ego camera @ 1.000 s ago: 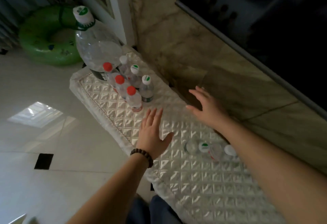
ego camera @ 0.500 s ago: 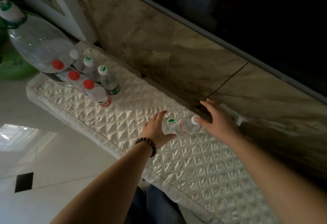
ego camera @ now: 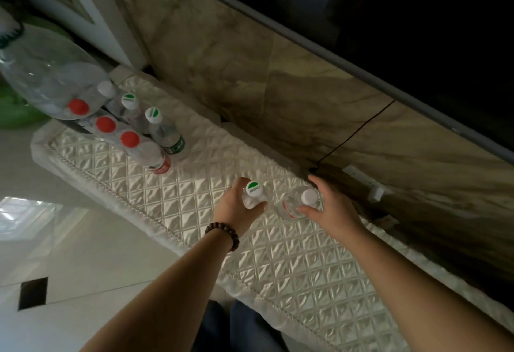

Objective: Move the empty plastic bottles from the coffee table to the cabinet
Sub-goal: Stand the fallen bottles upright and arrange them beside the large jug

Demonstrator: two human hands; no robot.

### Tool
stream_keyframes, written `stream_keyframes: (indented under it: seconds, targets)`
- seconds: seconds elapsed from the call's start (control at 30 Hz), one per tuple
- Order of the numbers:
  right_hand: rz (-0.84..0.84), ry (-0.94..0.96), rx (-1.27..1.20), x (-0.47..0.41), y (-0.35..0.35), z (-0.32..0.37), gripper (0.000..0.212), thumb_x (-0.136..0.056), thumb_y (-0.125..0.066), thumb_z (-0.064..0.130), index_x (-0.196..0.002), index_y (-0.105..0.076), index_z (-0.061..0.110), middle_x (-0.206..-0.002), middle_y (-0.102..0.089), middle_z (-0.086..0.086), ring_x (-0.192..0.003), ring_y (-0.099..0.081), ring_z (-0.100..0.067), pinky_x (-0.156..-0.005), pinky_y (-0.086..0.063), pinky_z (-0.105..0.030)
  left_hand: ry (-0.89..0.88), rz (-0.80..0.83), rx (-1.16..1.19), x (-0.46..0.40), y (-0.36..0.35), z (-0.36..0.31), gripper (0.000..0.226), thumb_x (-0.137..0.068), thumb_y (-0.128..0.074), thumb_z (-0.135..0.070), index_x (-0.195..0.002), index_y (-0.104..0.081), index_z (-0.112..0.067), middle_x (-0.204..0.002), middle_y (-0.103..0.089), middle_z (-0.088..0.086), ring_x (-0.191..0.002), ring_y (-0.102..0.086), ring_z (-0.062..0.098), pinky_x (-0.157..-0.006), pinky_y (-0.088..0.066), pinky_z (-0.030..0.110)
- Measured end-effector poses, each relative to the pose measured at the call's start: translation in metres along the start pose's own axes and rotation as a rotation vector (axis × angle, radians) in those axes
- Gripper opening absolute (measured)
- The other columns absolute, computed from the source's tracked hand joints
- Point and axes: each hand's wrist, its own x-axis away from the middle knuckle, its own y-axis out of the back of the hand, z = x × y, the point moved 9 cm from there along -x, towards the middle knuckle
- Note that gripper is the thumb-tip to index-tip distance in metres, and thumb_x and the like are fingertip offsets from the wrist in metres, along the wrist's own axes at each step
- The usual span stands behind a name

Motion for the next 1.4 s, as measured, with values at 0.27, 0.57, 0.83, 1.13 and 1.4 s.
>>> stream_keyframes:
  seconds: [0.27,0.57,0.83,1.13,1.4]
  targets:
    - [-0.046,0.04,0.054,-0.019,0.004,0.02,0.022,-0.085,-0.067,0.032,-0.097,-0.052,0.023,-0.089,-0.063,0.002,-0.086,-0.062,-0.02,-0.065,-0.046,-0.032,0.04,-0.228,0.104,-0.008,0.057,0.029,0.04,-0.074,-0.076,-0.034,-0.104,-0.05,-0.031,-0.1,-0.061,-0.005,-0.089,-0.059,0.012,-0.069,-0.049,0.028]
    - [-0.006,0.301,0.054,-0.066,-0.018,0.123,0.025,-0.083,-0.069,0.034,-0.1,-0.055,0.021,-0.086,-0.065,-0.002,-0.08,-0.062,-0.022,-0.065,-0.049,-0.037,0.132,-0.485,0.161,-0.015,0.122,0.07,0.048,-0.072,-0.078,-0.034,-0.11,-0.048,-0.03,-0.105,-0.06,-0.004,-0.094,-0.059,0.016,-0.08,-0.052,0.036]
    - [0.028,0.479,0.051,-0.102,-0.063,0.227,0.029,-0.082,-0.071,0.031,-0.101,-0.058,0.014,-0.09,-0.067,-0.007,-0.08,-0.059,-0.021,-0.063,-0.039,-0.029,0.202,-0.613,0.244,-0.022,0.147,0.097,0.053,-0.073,-0.078,-0.027,-0.119,-0.052,-0.023,-0.111,-0.061,0.0,-0.101,-0.058,0.021,-0.084,-0.051,0.044]
    - [0.057,0.464,0.146,-0.123,-0.099,0.256,0.026,-0.083,-0.07,0.029,-0.098,-0.055,0.015,-0.095,-0.065,-0.007,-0.088,-0.061,-0.026,-0.065,-0.046,-0.031,0.25,-0.568,0.223,-0.032,0.149,0.098,0.057,-0.074,-0.077,-0.032,-0.122,-0.049,-0.02,-0.118,-0.056,-0.001,-0.108,-0.053,0.017,-0.084,-0.038,0.021]
    - [0.139,0.458,0.057,-0.127,-0.091,0.264,0.055,-0.08,-0.069,0.046,-0.123,-0.051,0.018,-0.125,-0.056,-0.006,-0.112,-0.054,-0.023,-0.085,-0.048,-0.034,0.179,-0.523,0.192,-0.013,0.186,0.076,0.073,-0.075,-0.055,-0.066,-0.135,-0.04,-0.026,-0.133,-0.045,-0.007,-0.119,-0.044,0.007,-0.094,-0.038,0.024]
